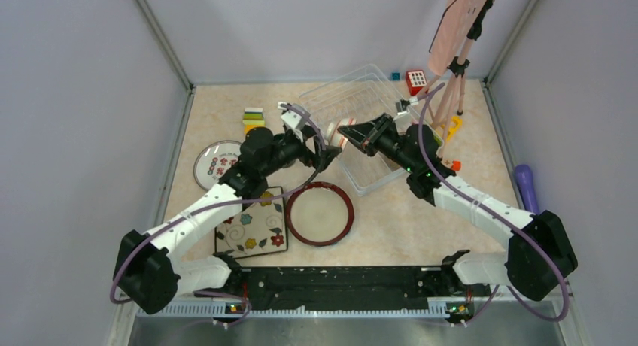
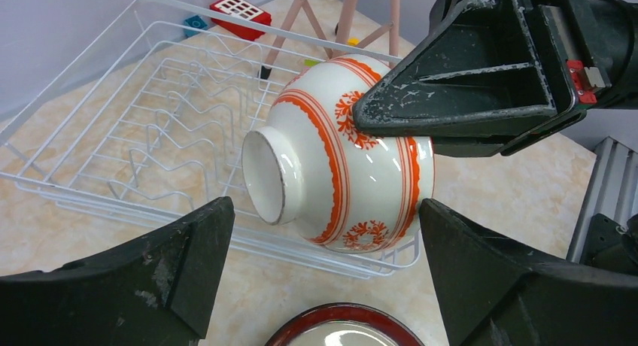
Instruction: Load the mixed dishes into the dish rack
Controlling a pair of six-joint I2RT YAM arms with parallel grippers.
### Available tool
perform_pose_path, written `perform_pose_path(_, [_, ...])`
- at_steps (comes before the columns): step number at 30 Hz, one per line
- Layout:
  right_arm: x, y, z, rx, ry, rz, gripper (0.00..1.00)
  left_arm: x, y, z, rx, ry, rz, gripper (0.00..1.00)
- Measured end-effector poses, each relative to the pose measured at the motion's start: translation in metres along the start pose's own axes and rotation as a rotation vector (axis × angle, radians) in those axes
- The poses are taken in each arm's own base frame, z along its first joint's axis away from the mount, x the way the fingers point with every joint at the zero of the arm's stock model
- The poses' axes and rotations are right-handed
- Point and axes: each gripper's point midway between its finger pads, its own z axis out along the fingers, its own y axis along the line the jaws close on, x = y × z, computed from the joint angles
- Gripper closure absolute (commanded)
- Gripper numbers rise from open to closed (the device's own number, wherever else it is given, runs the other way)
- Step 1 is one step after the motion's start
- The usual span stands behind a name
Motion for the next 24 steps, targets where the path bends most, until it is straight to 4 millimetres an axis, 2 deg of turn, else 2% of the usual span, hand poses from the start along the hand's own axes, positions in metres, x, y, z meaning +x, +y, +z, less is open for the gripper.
perform_pose_path(5, [0.0, -0.004, 0.001, 0.014, 0.001, 0.021, 1.0, 0.005, -0.008, 0.004, 0.039, 0.033, 0.022, 0.05])
perform_pose_path(8, [0.0, -0.003, 0.001, 0.01, 0.0, 0.033, 1.0, 0.008, -0.017, 0.006, 0.075, 0.053, 0.033, 0.12])
perform_pose_path(15, [0.0, -0.004, 0.001, 0.018, -0.001, 0.042, 1.0, 0.013, -0.015, 0.011, 0.079, 0.09, 0.051, 0.22])
perform_pose_path(17, [-0.001, -0.006, 0.002, 0.023, -0.006, 0.043, 1.0, 0.014, -0.014, 0.013, 0.079, 0.102, 0.059, 0.19])
perform_pose_path(19, [-0.002, -0.009, 0.002, 0.029, -0.01, 0.046, 1.0, 0.016, -0.013, 0.016, 0.079, 0.119, 0.063, 0.12])
perform_pose_path(22, [-0.002, -0.014, 0.002, 0.041, -0.014, 0.051, 1.0, 0.022, -0.014, 0.019, 0.085, 0.153, 0.072, 0.12])
perform_pose_path(23, [-0.002, -0.016, 0.002, 0.044, -0.016, 0.052, 1.0, 0.024, -0.014, 0.02, 0.084, 0.162, 0.077, 0.16])
perform_pose_path(24, [-0.002, -0.018, 0.002, 0.05, -0.015, 0.055, 1.0, 0.026, -0.014, 0.02, 0.082, 0.17, 0.082, 0.26])
